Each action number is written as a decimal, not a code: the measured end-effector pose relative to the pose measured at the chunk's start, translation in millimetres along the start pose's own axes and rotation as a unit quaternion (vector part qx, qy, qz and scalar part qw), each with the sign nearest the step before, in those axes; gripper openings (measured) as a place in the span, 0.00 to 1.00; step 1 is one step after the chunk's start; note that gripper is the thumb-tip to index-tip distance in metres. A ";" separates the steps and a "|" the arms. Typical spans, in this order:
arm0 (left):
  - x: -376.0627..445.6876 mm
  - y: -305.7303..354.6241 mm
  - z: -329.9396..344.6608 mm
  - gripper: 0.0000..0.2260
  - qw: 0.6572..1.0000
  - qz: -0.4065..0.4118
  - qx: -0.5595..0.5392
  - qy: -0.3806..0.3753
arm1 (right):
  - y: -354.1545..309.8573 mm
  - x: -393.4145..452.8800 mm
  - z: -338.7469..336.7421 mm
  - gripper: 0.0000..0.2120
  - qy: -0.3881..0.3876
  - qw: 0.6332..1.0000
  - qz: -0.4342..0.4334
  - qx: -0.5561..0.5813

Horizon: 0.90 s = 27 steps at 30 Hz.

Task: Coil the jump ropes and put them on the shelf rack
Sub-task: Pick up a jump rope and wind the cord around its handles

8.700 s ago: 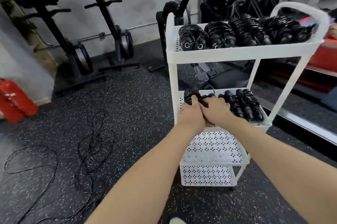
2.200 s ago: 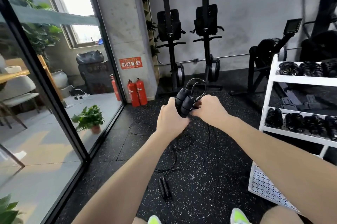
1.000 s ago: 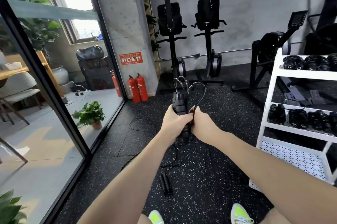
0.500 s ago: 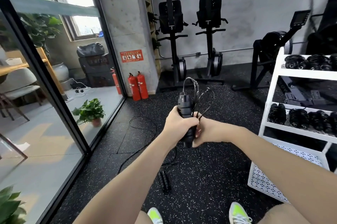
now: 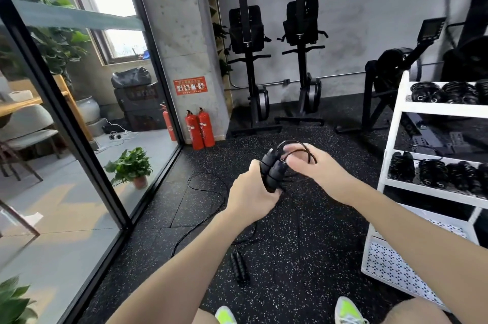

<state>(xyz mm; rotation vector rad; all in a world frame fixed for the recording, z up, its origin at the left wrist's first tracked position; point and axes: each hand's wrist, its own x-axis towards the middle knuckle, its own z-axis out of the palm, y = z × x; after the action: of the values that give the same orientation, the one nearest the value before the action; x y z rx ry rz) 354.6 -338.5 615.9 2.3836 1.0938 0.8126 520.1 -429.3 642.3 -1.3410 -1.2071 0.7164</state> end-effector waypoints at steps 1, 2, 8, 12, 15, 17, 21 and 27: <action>-0.6 0.2 1.4 0.20 1.000 0.000 -0.022 -0.006 | -6.9 -0.6 3.4 0.13 0.036 0.999 -0.029 0.010; -1.4 1.4 1.7 0.21 0.999 -0.002 -0.053 -0.008 | -9.2 0.4 5.6 0.17 0.069 0.996 -0.047 0.028; -1.2 9.8 -0.9 0.19 0.972 -0.032 -0.223 -0.067 | -16.9 5.0 11.9 0.23 0.085 0.993 -0.041 0.066; -2.7 7.2 -2.2 0.18 0.808 -0.076 -0.548 -0.202 | -16.4 6.2 18.1 0.25 0.029 0.999 -0.002 0.013; -2.7 6.4 -7.5 0.21 0.676 -0.082 -0.663 -0.313 | -14.0 7.8 19.3 0.25 0.003 0.999 0.022 0.043; -1.0 4.9 -11.7 0.23 0.638 -0.069 -0.670 -0.372 | -14.1 7.6 15.8 0.19 -0.019 0.994 0.028 0.104; 2.0 0.5 -17.1 0.25 0.664 -0.040 -0.624 -0.409 | -10.8 10.1 10.3 0.14 -0.048 0.988 0.049 0.137; 3.0 0.9 -12.2 0.27 0.627 -0.067 -0.658 -0.411 | -7.4 12.4 8.6 0.13 -0.045 0.989 0.054 0.131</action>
<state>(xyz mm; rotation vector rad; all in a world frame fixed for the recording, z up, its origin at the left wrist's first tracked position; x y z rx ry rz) 348.8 -335.3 626.6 1.0433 0.0627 0.1607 513.8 -416.1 650.8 -1.1712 -1.0750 0.9865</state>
